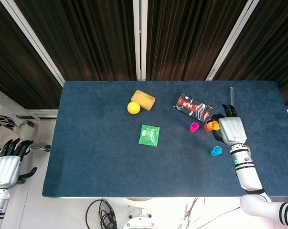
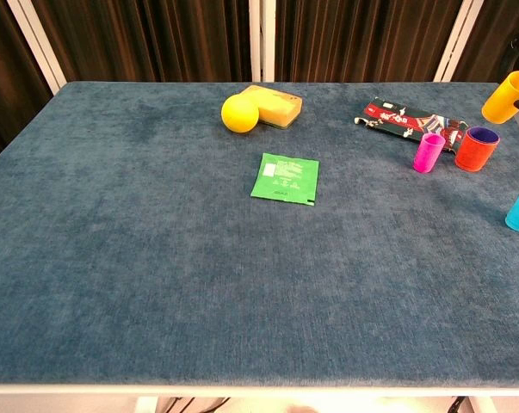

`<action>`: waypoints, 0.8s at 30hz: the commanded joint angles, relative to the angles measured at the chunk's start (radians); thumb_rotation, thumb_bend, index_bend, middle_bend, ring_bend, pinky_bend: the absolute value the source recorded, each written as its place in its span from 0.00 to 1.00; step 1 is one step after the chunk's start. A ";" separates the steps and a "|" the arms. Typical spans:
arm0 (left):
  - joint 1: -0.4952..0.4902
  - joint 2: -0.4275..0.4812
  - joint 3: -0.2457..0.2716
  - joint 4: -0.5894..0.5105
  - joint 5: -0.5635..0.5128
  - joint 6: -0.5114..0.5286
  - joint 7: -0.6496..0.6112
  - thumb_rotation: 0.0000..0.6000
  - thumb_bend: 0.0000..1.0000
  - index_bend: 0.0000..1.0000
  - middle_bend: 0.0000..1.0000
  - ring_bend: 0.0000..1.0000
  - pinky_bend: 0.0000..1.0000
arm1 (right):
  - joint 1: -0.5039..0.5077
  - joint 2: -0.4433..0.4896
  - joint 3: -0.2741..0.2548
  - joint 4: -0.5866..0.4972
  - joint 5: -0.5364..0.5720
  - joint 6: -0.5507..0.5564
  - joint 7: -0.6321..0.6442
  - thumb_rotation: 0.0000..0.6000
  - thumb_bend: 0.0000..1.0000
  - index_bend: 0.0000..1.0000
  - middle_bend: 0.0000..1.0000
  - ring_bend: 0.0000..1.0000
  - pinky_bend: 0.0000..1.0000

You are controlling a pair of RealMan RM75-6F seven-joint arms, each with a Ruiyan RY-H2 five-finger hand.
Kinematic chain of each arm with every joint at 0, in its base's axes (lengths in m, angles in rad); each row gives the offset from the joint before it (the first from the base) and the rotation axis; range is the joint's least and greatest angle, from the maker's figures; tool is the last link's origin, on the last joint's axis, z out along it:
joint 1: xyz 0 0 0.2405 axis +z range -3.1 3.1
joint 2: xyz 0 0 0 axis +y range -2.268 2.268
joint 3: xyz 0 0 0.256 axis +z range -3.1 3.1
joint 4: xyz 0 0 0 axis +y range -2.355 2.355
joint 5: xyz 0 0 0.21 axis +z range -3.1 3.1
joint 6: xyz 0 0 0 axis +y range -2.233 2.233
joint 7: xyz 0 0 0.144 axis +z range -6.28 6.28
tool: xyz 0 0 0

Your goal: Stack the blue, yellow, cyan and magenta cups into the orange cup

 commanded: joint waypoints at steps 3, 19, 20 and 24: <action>-0.003 0.001 -0.001 -0.001 0.001 -0.003 0.004 1.00 0.19 0.15 0.14 0.03 0.00 | 0.041 -0.085 0.026 0.136 0.066 -0.038 -0.007 1.00 0.33 0.45 0.44 0.07 0.00; -0.008 0.002 -0.005 0.004 -0.006 -0.011 -0.003 1.00 0.19 0.15 0.14 0.03 0.00 | 0.082 -0.141 0.022 0.243 0.156 -0.120 -0.041 1.00 0.33 0.45 0.43 0.07 0.00; -0.008 0.003 -0.004 0.005 -0.006 -0.011 -0.004 1.00 0.19 0.15 0.14 0.03 0.00 | 0.083 -0.143 0.022 0.245 0.163 -0.122 -0.044 1.00 0.33 0.45 0.43 0.07 0.00; -0.006 0.003 -0.003 0.006 -0.007 -0.011 -0.008 1.00 0.19 0.15 0.14 0.03 0.00 | 0.088 -0.137 0.014 0.244 0.188 -0.142 -0.060 1.00 0.32 0.36 0.33 0.05 0.00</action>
